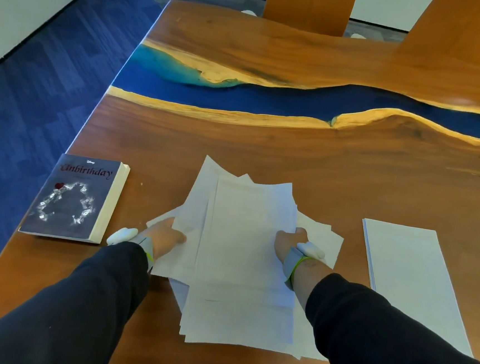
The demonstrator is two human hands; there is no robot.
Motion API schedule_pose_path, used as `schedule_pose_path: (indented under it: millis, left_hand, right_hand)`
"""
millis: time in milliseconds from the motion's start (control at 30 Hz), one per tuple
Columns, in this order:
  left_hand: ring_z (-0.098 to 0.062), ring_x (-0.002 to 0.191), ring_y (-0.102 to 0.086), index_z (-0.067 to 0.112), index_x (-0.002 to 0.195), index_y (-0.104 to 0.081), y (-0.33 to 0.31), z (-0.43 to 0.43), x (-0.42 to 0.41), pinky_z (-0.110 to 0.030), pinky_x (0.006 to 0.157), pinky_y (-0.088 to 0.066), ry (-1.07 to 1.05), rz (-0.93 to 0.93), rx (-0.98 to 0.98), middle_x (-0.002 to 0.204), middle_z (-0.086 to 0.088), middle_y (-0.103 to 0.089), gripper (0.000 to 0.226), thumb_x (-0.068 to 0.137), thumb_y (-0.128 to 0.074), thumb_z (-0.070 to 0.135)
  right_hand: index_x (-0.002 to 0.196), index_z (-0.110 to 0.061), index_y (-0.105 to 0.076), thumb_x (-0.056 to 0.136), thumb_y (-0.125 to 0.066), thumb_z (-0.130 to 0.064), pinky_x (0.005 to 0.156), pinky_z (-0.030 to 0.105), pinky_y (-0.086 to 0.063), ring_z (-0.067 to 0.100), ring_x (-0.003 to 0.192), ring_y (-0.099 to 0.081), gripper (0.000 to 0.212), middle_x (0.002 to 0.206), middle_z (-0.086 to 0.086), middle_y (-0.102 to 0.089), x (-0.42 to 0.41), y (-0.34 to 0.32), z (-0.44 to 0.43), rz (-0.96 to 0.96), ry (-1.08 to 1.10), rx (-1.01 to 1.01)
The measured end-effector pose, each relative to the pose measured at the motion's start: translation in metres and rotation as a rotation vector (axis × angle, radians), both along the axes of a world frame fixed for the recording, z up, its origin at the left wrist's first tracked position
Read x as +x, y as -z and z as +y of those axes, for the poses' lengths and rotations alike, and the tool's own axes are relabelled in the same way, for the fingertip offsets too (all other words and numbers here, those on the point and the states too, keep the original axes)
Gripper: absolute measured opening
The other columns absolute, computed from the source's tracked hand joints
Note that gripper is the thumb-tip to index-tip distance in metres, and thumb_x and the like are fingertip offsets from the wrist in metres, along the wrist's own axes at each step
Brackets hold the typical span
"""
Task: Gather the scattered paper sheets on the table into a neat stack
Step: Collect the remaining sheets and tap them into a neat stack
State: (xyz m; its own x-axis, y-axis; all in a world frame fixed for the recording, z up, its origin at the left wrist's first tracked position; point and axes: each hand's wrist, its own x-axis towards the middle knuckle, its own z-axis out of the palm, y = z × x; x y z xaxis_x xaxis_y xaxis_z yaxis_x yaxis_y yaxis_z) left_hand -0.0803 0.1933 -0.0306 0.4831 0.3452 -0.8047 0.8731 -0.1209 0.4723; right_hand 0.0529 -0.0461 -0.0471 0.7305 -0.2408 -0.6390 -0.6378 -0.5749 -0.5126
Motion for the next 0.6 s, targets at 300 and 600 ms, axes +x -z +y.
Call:
schedule_pose_path:
  millis: [300, 600]
  left_hand:
    - [-0.028, 0.114, -0.062, 0.019, 0.139, -0.054, 0.001, -0.031, -0.001, -0.048, 0.104, -0.047, 0.008, -0.135, 0.088, 0.129, -0.007, -0.066, 0.066, 0.089, -0.065, 0.06]
    - [-0.025, 0.111, -0.067, 0.022, 0.14, -0.053, -0.005, -0.017, -0.005, -0.047, 0.104, -0.05, 0.061, -0.042, 0.004, 0.126, -0.002, -0.069, 0.051, 0.095, -0.065, 0.043]
  right_hand:
    - [0.13, -0.012, -0.05, 0.093, -0.047, -0.012, 0.084, 0.043, -0.052, 0.036, 0.103, -0.059, 0.037, 0.117, 0.017, -0.06, -0.008, -0.009, -0.006, 0.074, -0.167, 0.105]
    - [0.141, -0.012, -0.04, 0.091, -0.05, -0.008, 0.096, 0.049, -0.05, 0.038, 0.109, -0.059, 0.05, 0.125, 0.017, -0.055, -0.009, -0.005, 0.003, 0.228, -0.131, 0.349]
